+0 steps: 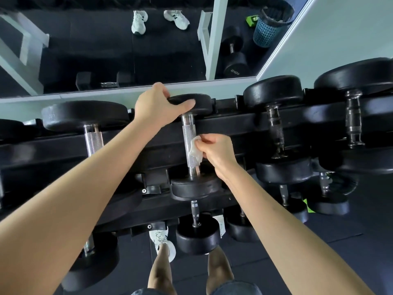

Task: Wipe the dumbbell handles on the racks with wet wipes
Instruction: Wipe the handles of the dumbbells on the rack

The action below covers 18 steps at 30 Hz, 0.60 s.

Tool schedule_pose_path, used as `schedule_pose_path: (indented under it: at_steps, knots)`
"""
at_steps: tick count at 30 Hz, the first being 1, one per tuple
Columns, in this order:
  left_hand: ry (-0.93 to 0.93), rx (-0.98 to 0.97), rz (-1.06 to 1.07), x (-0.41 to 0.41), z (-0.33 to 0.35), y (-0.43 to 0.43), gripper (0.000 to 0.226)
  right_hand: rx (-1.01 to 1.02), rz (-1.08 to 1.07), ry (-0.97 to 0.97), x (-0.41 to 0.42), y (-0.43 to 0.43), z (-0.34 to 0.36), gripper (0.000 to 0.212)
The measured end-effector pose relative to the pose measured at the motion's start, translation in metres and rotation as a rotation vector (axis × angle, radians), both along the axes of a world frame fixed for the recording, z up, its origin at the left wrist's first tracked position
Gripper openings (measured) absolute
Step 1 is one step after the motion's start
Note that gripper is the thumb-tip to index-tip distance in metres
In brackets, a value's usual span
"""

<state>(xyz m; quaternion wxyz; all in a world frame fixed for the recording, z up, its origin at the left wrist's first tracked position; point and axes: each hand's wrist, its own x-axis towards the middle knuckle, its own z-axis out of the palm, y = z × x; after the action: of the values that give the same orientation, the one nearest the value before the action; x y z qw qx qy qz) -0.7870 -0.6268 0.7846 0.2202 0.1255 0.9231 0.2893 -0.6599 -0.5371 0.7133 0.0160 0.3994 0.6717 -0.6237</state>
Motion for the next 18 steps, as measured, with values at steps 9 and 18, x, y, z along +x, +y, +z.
schedule_pose_path:
  at_steps: [9, 18]
  knots:
    - [-0.088, -0.168, 0.065, 0.001, -0.007, 0.028, 0.112, -0.362, 0.076, 0.007, -0.005, 0.009, 0.000, 0.010]
    - [-0.161, 0.008, 0.212, -0.004, -0.024, 0.016, 0.081, -0.306, -0.060, -0.091, -0.015, 0.012, 0.007, 0.007]
